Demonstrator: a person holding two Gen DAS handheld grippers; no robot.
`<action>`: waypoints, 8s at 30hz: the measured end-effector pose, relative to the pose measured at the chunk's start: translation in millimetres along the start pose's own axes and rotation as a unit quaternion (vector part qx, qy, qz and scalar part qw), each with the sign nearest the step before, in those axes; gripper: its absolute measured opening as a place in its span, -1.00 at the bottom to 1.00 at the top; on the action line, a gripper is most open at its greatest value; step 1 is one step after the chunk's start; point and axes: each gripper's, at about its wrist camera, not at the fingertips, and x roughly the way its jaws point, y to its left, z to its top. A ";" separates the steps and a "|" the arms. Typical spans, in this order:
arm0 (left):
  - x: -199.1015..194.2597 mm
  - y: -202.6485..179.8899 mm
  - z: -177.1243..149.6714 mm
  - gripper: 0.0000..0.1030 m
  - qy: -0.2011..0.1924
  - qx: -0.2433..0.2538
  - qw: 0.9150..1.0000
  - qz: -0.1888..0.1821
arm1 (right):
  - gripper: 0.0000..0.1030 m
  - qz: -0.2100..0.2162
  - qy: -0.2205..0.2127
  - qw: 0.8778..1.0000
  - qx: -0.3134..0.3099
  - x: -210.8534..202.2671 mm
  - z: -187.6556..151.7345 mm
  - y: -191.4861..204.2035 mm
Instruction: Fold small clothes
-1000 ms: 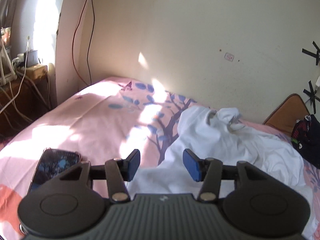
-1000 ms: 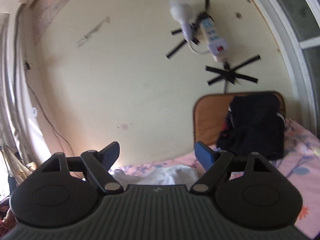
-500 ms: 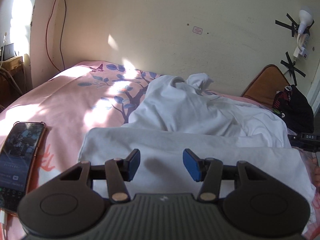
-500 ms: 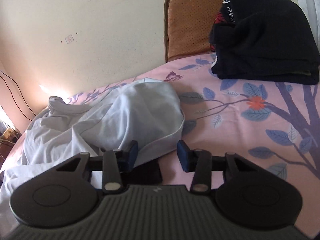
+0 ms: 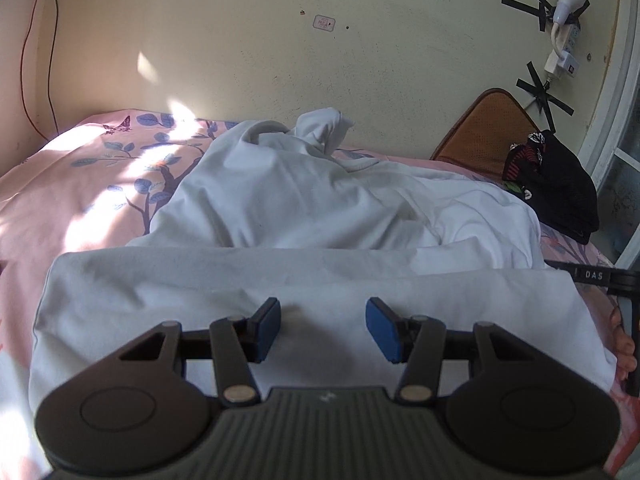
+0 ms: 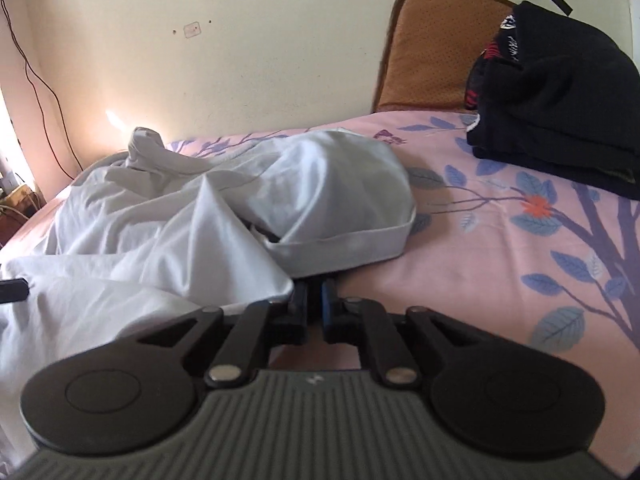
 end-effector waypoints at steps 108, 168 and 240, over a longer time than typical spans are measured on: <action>-49.4 5.8 -33.8 0.05 -0.085 0.024 0.986 -0.139 | -0.89 0.001 0.119 0.971 -0.206 128.9 144.2 209.1; 138.4 17.3 190.9 -0.55 -0.024 0.056 0.990 0.125 | -0.16 -0.029 -0.030 0.998 -0.044 121.5 152.2 60.0; 4.2 51.1 10.5 0.02 -0.102 -0.060 0.993 -0.019 | -0.84 0.086 -0.108 0.984 -0.116 42.2 254.6 247.6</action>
